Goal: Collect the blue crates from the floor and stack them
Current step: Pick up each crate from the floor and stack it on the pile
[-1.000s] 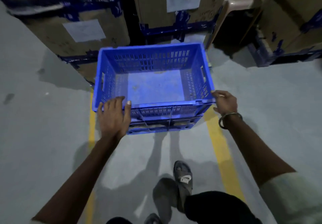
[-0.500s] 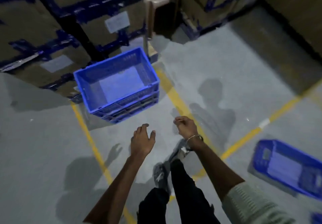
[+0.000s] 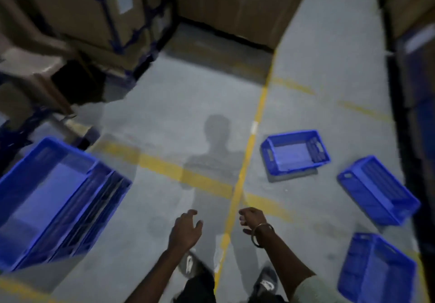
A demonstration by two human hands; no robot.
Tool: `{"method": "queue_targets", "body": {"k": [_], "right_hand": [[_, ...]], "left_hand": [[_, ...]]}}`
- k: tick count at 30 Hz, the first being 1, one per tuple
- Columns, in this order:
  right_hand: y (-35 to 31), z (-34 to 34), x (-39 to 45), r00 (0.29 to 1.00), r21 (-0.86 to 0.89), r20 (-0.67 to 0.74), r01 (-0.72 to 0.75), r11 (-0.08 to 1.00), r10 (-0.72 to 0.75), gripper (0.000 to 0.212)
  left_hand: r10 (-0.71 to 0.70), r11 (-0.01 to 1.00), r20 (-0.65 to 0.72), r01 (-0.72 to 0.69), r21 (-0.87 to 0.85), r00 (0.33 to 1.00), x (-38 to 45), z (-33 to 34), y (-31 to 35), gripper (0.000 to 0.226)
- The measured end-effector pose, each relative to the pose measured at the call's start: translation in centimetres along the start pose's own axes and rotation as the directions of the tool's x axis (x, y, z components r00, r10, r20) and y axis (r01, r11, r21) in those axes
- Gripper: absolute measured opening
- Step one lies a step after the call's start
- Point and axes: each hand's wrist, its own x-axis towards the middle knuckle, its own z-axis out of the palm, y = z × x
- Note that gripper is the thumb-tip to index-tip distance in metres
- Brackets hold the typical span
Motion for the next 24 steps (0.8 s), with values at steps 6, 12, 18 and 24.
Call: {"method": "queue_targets", "body": {"k": [6, 12, 18, 24], "right_hand": [[6.5, -12.4, 0.2, 0.985, 0.328, -0.169, 0.017, 0.945, 0.041, 0.013], [16.3, -25.7, 0.9, 0.957, 0.528, -0.25, 0.008, 0.849, 0.146, 0.011], [24.1, -38.1, 3.0, 0.926, 0.657, -0.288, 0.006, 0.754, 0.244, 0.007], [31.8, -49.1, 4.6, 0.856, 0.823, -0.345, 0.079, 0.563, 0.385, 0.01]], "left_hand": [[0.177, 0.969, 0.09, -0.189, 0.156, 0.98, 3.9, 6.0, 10.3, 0.043], [0.332, 0.898, 0.218, -0.378, 0.225, 0.918, 2.2, 17.6, 24.4, 0.04], [0.43, 0.802, 0.37, -0.536, 0.262, 0.824, -0.2, 31.0, 35.1, 0.037], [0.414, 0.716, 0.532, -0.625, 0.311, 0.739, -2.3, 43.1, 43.7, 0.036]]}}
